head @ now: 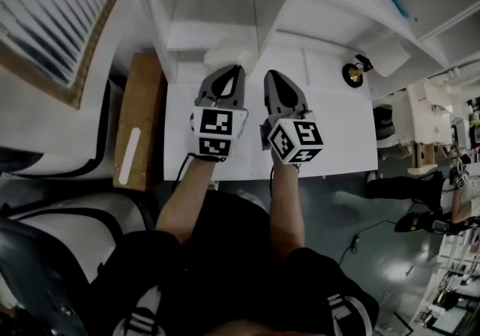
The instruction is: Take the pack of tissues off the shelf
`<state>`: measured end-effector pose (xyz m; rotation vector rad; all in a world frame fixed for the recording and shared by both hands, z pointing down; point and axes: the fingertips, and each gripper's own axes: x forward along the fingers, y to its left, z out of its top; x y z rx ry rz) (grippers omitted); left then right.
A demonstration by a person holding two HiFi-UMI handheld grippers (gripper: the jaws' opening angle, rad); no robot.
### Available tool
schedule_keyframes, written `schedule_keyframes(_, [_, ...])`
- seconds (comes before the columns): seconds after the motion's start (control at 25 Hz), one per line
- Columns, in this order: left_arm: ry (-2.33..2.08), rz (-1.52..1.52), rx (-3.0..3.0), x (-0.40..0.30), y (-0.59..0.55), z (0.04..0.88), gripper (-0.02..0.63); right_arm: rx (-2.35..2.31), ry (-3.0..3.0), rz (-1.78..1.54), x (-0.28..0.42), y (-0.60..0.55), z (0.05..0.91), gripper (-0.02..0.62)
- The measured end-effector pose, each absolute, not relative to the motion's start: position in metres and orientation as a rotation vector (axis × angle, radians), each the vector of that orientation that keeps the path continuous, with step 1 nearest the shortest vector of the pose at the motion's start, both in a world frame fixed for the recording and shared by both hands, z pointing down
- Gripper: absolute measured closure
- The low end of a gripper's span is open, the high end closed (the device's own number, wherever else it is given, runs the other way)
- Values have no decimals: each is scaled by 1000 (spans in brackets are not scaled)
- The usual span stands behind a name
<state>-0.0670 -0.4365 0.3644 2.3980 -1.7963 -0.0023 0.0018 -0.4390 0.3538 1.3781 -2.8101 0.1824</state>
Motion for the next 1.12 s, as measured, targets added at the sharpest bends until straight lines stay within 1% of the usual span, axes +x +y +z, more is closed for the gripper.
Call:
schedule_keyframes(0.48, [-1727, 13, 2440, -47, -423, 373, 594, 1548, -2764, 123, 34, -427, 348, 577])
schedule_keyframes(1.12, [-1656, -24, 2480, -35, -416, 368, 594, 1612, -2715, 110, 47, -419, 346, 577])
